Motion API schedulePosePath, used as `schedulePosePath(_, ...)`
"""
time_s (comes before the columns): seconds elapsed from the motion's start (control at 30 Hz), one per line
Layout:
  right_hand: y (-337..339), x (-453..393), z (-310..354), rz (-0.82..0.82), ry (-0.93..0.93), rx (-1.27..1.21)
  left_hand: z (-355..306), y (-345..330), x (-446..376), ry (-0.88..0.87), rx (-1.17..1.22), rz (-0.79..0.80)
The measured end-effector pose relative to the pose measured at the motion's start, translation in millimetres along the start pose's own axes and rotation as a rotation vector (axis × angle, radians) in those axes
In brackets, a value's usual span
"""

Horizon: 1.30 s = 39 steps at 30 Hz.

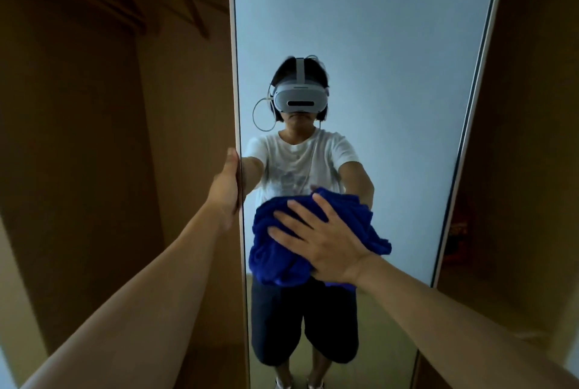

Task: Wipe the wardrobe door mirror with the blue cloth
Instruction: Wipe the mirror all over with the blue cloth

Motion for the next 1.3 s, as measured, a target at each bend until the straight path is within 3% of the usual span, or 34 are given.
schedulePosePath(0.17, 17.0, -25.8, -59.7, -0.057, -0.289, -0.015, 10.0, 3.2, 3.7, -0.001, 0.001, 0.020)
schedulePosePath(0.3, 13.4, -24.2, -53.7, -0.062, -0.364, -0.049, 9.7, 6.6, 3.8, 0.003, -0.049, 0.015)
schedulePosePath(0.37, 8.0, -20.7, -36.9, -0.043, -0.314, -0.051, 12.0, 5.5, 3.7, 0.017, -0.068, 0.006)
schedulePosePath(0.5, -0.3, -9.9, 4.6, -0.027, -0.161, -0.058, 7.0, 19.3, 1.2, -0.068, -0.188, -0.163)
schedulePosePath(0.87, -21.2, 54.9, 81.1, 0.150, 0.088, -0.112, 3.7, 24.5, 5.7, -0.125, -0.254, -0.252)
schedulePosePath(0.97, -15.5, 51.6, 60.8, 0.125, 0.067, -0.104, 11.6, 27.2, 8.3, -0.128, -0.236, -0.277)
schedulePosePath(1.2, -2.2, 42.6, -74.9, 0.005, -0.250, -0.058, 26.1, 34.6, 18.9, -0.176, -0.218, -0.330)
schedulePosePath(1.3, -0.7, 48.5, -104.2, -0.050, -0.376, -0.042, 35.9, 37.2, 21.1, -0.184, -0.202, -0.361)
Point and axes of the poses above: each hand's wrist, its own x-axis away from the middle knuckle, its own y-axis out of the back of the hand, z = x × y, the point moved 10 cm from there along -x, towards the middle knuckle, and after that the axes turned 13 degrees about x, right-handed, at the moved point
